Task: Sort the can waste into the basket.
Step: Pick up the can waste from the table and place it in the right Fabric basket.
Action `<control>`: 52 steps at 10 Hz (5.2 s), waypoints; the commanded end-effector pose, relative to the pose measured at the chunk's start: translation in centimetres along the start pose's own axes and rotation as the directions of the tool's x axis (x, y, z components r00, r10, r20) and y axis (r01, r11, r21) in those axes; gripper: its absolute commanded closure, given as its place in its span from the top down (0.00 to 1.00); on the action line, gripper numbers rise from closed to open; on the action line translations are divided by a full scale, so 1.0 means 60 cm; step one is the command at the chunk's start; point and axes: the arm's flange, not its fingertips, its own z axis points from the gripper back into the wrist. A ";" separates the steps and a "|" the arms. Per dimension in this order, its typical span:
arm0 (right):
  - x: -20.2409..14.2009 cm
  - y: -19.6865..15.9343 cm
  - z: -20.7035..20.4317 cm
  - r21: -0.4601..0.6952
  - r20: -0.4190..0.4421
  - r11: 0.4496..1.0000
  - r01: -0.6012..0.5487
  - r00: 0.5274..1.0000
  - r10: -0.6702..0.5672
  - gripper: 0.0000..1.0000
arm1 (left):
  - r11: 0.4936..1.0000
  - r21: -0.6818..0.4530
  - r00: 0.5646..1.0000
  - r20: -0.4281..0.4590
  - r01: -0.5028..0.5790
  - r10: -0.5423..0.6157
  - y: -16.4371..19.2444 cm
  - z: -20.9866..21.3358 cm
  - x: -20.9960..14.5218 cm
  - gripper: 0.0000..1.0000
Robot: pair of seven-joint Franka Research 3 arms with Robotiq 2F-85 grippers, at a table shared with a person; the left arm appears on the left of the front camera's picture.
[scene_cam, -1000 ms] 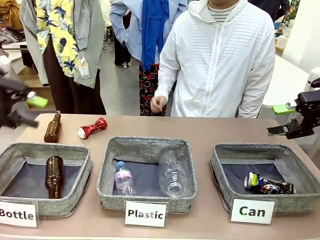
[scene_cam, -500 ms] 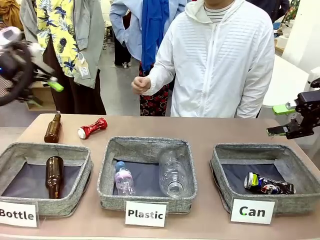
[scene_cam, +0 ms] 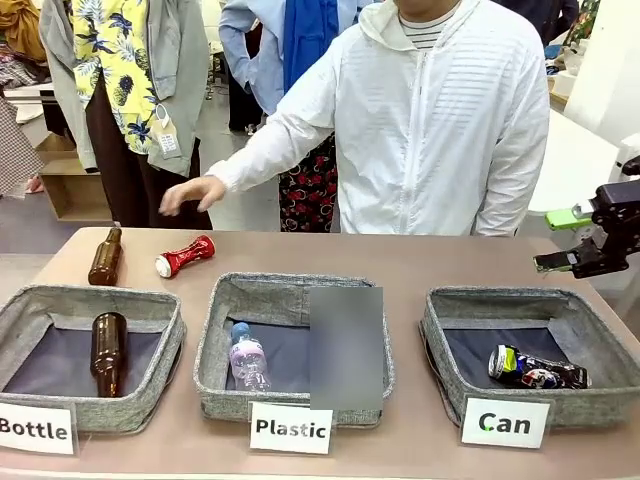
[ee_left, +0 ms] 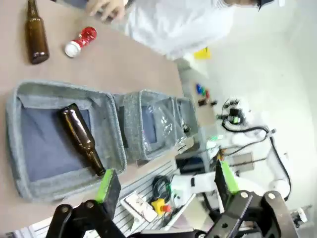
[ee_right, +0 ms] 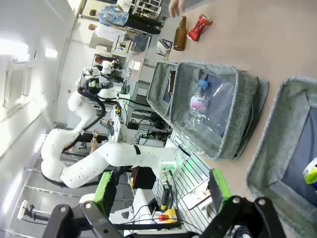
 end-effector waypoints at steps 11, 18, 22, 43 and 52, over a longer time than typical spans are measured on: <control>-0.001 0.005 0.003 -0.004 -0.013 1.000 0.002 1.000 -0.002 1.00 | 0.979 0.142 0.946 -0.269 -0.150 0.184 0.031 -0.206 0.221 1.00; -0.001 0.005 0.003 -0.004 -0.013 1.000 0.002 1.000 -0.002 1.00 | 0.976 -0.012 0.954 0.206 -0.218 0.216 0.057 0.017 -0.003 1.00; -0.001 0.005 0.003 -0.004 -0.013 1.000 0.002 1.000 -0.002 1.00 | 0.943 -0.250 0.849 0.427 -0.218 0.310 0.128 0.055 -0.061 1.00; -0.001 0.005 0.003 -0.004 -0.013 1.000 0.002 1.000 -0.002 1.00 | 0.422 0.568 0.704 -0.626 0.706 -0.336 0.004 -0.707 0.285 1.00; -0.001 0.005 0.003 -0.004 -0.013 1.000 0.002 1.000 -0.002 1.00 | 0.451 0.180 0.371 -0.847 0.874 -0.381 0.080 -0.794 0.317 1.00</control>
